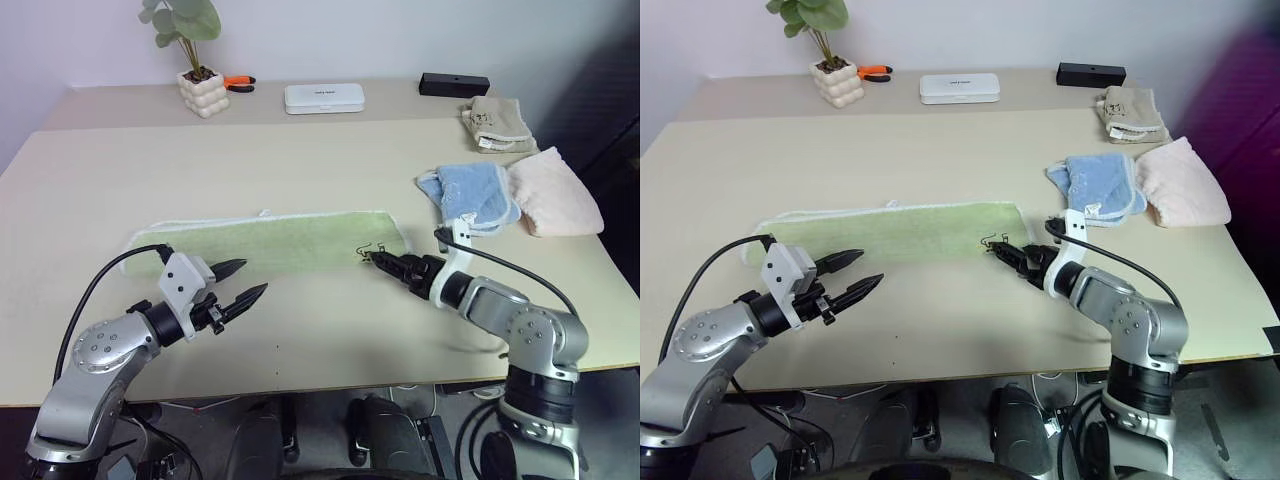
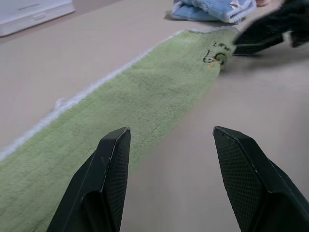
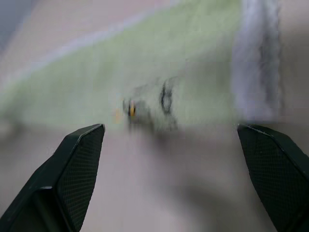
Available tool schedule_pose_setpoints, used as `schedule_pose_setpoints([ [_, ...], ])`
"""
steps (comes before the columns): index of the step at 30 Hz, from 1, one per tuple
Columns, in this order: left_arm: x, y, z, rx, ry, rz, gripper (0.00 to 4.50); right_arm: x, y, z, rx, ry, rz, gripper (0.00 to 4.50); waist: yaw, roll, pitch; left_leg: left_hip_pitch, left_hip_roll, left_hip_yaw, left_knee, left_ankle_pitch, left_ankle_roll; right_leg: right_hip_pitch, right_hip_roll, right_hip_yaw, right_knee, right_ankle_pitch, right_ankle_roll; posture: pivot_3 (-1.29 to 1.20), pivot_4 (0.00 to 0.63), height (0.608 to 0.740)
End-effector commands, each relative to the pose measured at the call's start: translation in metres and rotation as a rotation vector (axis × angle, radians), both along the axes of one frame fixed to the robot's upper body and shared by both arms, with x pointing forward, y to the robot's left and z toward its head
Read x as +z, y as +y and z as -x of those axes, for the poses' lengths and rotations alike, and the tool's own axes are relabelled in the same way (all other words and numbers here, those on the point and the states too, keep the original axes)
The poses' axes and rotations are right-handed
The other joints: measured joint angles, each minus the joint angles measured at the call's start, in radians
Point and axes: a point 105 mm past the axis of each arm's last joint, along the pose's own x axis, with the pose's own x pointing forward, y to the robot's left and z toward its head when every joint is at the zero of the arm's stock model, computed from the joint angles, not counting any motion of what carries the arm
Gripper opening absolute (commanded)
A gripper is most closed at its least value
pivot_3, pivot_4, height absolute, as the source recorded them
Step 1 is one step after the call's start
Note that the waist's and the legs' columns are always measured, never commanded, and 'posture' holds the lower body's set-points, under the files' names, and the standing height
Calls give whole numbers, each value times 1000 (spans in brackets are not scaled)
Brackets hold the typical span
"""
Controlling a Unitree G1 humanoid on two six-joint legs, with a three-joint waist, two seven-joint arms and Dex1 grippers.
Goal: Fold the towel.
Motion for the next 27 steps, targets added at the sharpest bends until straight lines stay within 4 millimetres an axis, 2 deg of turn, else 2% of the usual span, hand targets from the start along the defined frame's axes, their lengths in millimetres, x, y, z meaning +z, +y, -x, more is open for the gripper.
schedule_pose_setpoints([
  [1,7,-7,5,-17,-34,5,2766,-8,-10,-15,-140,88,-63,4462,0,0,0,0,0,0,0,0,0,0,0,0,0,0,0,0,150,740],
  [4,6,-7,7,-6,-30,11,2766,-10,-13,-24,-210,132,-107,3633,2,0,-1,0,0,0,0,0,0,0,0,0,0,0,0,0,150,740],
  [5,6,-7,8,-1,-30,11,2766,-9,-13,-26,-219,135,-115,3039,3,0,-1,0,0,0,0,0,0,0,0,0,0,0,0,0,150,740],
  [6,6,-7,8,5,-29,13,2766,-8,-13,-27,-222,134,-118,2665,2,0,-1,0,0,0,0,0,0,1,0,0,0,0,0,0,150,740],
  [10,3,-9,10,10,-22,17,2766,-1,-16,-30,-240,109,-113,661,1,0,-1,0,0,0,0,0,0,0,0,0,0,0,0,0,150,740],
  [11,3,-9,10,9,-21,18,2766,4,-19,-31,-246,88,-109,41,1,0,-1,0,0,0,0,0,0,0,0,0,0,0,0,0,150,740],
  [15,0,-11,9,10,-17,22,2766,23,-34,-32,-259,-3,-71,41,5,1,0,-1,0,0,0,0,0,-1,0,0,0,0,0,0,150,740],
  [17,0,-9,7,17,-19,19,2766,36,-49,-30,-261,-66,-22,41,5,2,0,-2,0,0,0,0,0,-1,0,0,-1,0,0,0,150,740],
  [20,-1,-7,4,25,-21,18,2766,67,-70,-25,-220,-194,80,41,6,3,1,-3,-1,0,0,0,0,-2,0,0,-2,0,0,0,150,740],
  [23,-3,-6,0,26,-23,13,2766,87,-59,-21,-87,-308,251,41,0,4,1,-3,-1,0,-1,-1,1,-3,0,0,-2,0,0,0,150,740],
  [25,-3,-7,-3,23,-27,12,2766,93,-35,-15,77,-410,425,41,-6,4,1,-3,1,0,-1,-1,1,-3,1,0,-2,0,0,0,150,740],
  [27,-2,-10,-5,17,-35,9,2766,90,-8,-7,240,-486,544,41,-12,4,1,-3,1,0,-2,0,1,-3,2,0,-2,0,0,0,150,740],
])
